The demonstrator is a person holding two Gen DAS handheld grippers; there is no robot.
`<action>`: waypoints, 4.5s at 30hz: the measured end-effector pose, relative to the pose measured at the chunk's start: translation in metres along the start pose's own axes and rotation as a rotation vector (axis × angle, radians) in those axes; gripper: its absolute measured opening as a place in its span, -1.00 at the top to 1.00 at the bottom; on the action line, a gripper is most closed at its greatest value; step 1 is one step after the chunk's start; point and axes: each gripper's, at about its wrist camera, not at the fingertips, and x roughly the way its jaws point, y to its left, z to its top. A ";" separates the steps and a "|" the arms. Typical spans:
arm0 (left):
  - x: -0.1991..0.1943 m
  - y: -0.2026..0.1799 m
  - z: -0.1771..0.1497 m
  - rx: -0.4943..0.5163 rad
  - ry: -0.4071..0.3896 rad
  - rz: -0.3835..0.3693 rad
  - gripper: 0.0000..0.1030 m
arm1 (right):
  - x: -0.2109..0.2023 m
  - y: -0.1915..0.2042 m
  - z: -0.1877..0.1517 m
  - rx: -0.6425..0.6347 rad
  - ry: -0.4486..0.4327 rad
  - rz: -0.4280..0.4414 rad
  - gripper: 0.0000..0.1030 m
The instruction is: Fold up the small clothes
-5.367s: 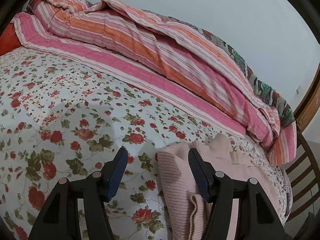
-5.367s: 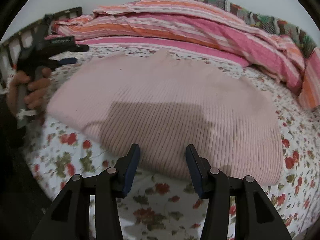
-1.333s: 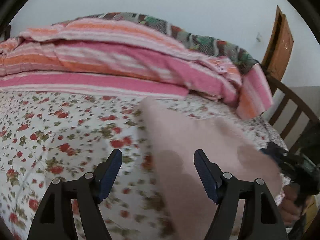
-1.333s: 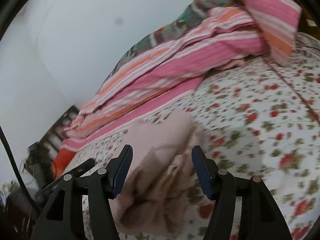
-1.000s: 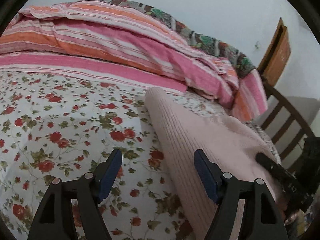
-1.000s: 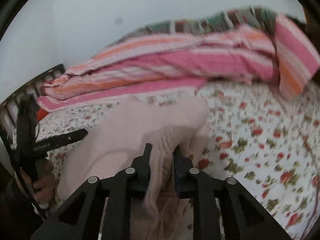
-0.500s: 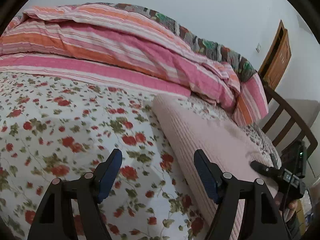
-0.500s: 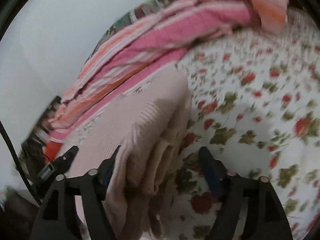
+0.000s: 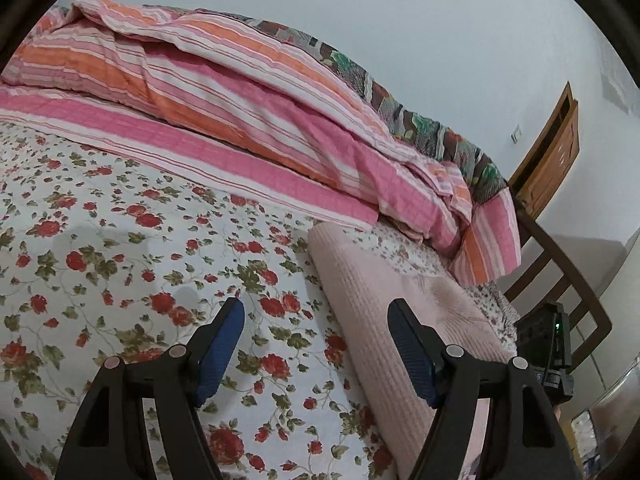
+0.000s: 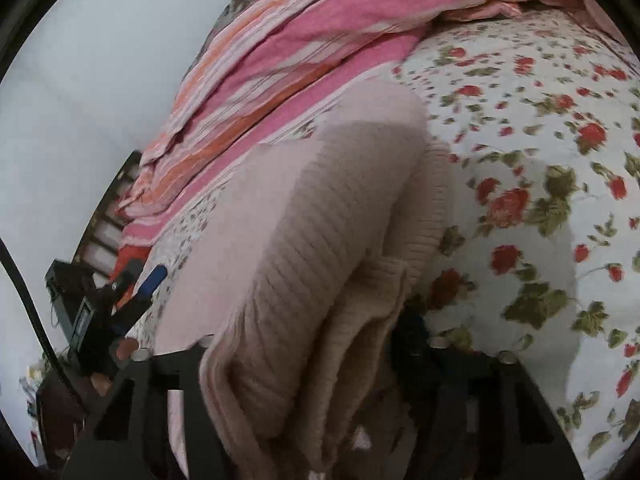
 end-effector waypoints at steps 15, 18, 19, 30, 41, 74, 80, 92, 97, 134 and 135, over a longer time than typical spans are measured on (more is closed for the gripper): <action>-0.033 0.035 0.020 -0.085 -0.076 0.054 -0.40 | -0.040 0.143 0.032 -0.144 -0.242 -0.121 0.30; -0.041 0.046 0.026 -0.119 -0.090 0.052 -0.40 | -0.026 0.162 0.045 -0.145 -0.240 -0.141 0.31; -0.042 0.047 0.027 -0.117 -0.095 0.058 -0.40 | -0.020 0.168 0.050 -0.141 -0.238 -0.132 0.31; -0.044 0.058 0.031 -0.052 -0.047 0.105 -0.40 | 0.073 0.092 0.068 0.076 -0.162 -0.033 0.21; -0.012 -0.006 -0.023 0.327 0.130 0.110 -0.40 | 0.018 0.074 0.021 -0.224 -0.247 -0.183 -0.07; -0.004 -0.026 -0.050 0.433 0.095 0.232 0.59 | 0.039 0.083 -0.025 -0.402 -0.164 -0.257 0.89; -0.031 -0.028 -0.033 0.374 0.070 0.059 0.36 | 0.014 0.084 -0.021 -0.407 -0.227 -0.220 0.65; 0.034 -0.038 -0.009 0.305 0.070 0.244 0.26 | 0.041 0.093 -0.008 -0.432 -0.239 -0.357 0.79; 0.039 -0.047 -0.023 0.389 0.099 0.306 0.18 | 0.052 0.079 -0.016 -0.422 -0.160 -0.408 0.85; 0.058 0.047 0.041 -0.126 0.167 0.100 -0.20 | 0.078 0.110 0.032 -0.448 -0.166 -0.348 0.18; 0.066 0.051 0.047 -0.123 0.169 0.120 -0.20 | 0.081 0.105 0.029 -0.427 -0.164 -0.365 0.18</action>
